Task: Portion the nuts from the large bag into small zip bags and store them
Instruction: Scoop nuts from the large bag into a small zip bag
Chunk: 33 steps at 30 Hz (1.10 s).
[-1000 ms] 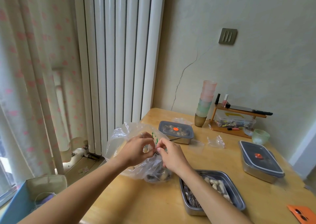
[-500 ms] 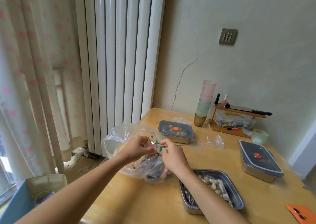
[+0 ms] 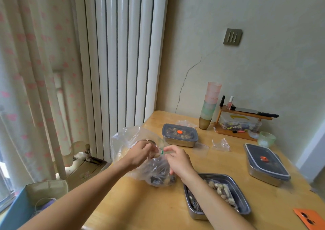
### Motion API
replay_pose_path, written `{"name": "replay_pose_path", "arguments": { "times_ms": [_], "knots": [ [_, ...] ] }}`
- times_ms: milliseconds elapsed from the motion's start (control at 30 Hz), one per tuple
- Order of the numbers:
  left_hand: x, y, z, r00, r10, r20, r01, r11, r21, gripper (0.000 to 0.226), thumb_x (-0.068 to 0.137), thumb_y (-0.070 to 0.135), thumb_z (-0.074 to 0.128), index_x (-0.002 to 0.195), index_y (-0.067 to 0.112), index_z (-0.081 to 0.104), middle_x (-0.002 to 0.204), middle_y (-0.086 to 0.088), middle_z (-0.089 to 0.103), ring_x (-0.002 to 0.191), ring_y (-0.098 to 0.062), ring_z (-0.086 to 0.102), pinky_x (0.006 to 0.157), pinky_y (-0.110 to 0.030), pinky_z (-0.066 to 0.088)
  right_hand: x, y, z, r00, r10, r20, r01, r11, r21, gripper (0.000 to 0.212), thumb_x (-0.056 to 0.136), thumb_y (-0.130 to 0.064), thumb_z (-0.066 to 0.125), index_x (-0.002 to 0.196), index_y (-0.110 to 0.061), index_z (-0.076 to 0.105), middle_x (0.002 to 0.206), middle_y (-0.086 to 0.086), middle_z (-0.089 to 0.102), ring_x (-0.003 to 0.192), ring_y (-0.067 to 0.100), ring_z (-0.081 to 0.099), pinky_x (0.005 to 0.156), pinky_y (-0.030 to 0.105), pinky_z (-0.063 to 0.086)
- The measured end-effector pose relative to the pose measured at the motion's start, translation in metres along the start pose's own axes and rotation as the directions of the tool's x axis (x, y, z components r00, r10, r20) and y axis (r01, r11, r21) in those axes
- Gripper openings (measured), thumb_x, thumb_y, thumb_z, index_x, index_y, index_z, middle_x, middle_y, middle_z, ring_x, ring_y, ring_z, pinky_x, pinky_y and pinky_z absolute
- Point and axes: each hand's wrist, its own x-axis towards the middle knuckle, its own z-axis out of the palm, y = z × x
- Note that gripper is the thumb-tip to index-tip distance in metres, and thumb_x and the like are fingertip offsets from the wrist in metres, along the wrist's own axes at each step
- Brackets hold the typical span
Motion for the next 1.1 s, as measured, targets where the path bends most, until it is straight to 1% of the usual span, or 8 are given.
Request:
{"name": "replay_pose_path", "arguments": {
  "times_ms": [100,233,500,600,767,900,967,1100],
  "knots": [
    [0.000,-0.003,-0.002,1.000,0.009,0.012,-0.009,1.000,-0.005,0.041,0.084,0.025,0.041,0.091,0.012,0.079,0.095,0.004,0.062,0.082,0.000,0.057,0.072,-0.019,0.044,0.000,-0.004,0.000,0.977,-0.210,0.029,0.212,0.967,-0.141,0.035,0.100,-0.014,0.052,0.116,-0.040,0.067,0.097,-0.010,0.071,0.049,0.009,0.057,0.049,0.024,0.048],
    [0.001,-0.008,-0.004,0.999,0.025,0.046,-0.030,0.993,0.114,0.029,0.087,0.004,0.055,0.092,0.020,0.079,0.100,0.007,0.062,0.087,-0.006,0.060,0.074,-0.018,0.045,0.004,-0.007,0.002,0.955,-0.289,0.062,0.292,0.889,-0.354,0.013,0.095,-0.021,0.065,0.095,-0.032,0.072,0.092,-0.014,0.069,0.079,0.010,0.064,0.073,0.035,0.059],
    [-0.002,-0.017,-0.013,0.979,0.199,0.051,-0.206,0.946,0.251,0.002,0.089,0.032,0.073,0.091,0.031,0.072,0.099,0.015,0.064,0.080,-0.004,0.068,0.077,-0.027,0.058,0.010,-0.010,-0.008,0.954,-0.295,0.049,0.273,0.792,-0.546,0.022,0.100,-0.018,0.060,0.082,-0.030,0.064,0.088,-0.004,0.070,0.060,0.018,0.068,0.062,0.046,0.062],
    [0.000,-0.018,-0.016,0.973,0.220,0.069,-0.231,0.931,0.282,0.010,0.089,0.034,0.077,0.088,0.026,0.071,0.093,0.015,0.067,0.079,-0.002,0.069,0.075,-0.025,0.058,0.008,-0.013,-0.012,0.950,-0.296,0.100,0.301,0.784,-0.543,0.021,0.102,-0.018,0.055,0.085,-0.029,0.060,0.089,-0.003,0.070,0.050,0.015,0.069,0.062,0.042,0.062],
    [0.003,-0.014,-0.019,0.967,0.222,0.121,-0.250,0.910,0.330,0.019,0.087,0.042,0.077,0.087,0.024,0.073,0.085,0.016,0.073,0.079,0.001,0.070,0.074,-0.023,0.057,0.002,-0.017,-0.011,0.934,-0.344,0.094,0.316,0.675,-0.666,0.015,0.098,-0.016,0.051,0.088,-0.025,0.056,0.088,-0.005,0.066,0.075,0.020,0.067,0.072,0.042,0.058],
    [0.002,-0.009,-0.015,0.988,0.131,0.085,-0.140,0.984,0.108,0.027,0.083,0.039,0.084,0.083,0.016,0.071,0.084,0.013,0.076,0.080,-0.003,0.073,0.074,-0.022,0.057,0.003,-0.018,-0.012,0.933,-0.348,0.095,0.335,0.736,-0.588,0.014,0.095,-0.021,0.057,0.082,-0.025,0.053,0.082,-0.004,0.065,0.063,0.017,0.067,0.055,0.034,0.049],
    [-0.001,-0.011,-0.012,0.995,0.075,0.068,-0.070,0.995,-0.065,0.030,0.083,0.034,0.086,0.081,0.010,0.067,0.086,0.007,0.078,0.084,-0.009,0.075,0.072,-0.023,0.055,0.003,-0.017,-0.015,0.935,-0.340,0.099,0.343,0.799,-0.495,0.015,0.095,-0.023,0.058,0.082,-0.025,0.052,0.086,-0.003,0.068,0.051,0.012,0.069,0.055,0.036,0.055],
    [-0.005,-0.019,-0.007,0.994,0.061,0.089,-0.025,0.932,-0.362,0.045,0.079,0.037,0.088,0.084,0.000,0.063,0.095,-0.015,0.078,0.100,-0.033,0.075,0.094,-0.047,0.058,0.003,-0.011,-0.017,0.927,-0.369,0.071,0.361,0.821,-0.442,0.017,0.099,-0.022,0.056,0.083,-0.028,0.054,0.086,-0.004,0.070,0.046,0.011,0.068,0.059,0.041,0.060]
  ]
}}
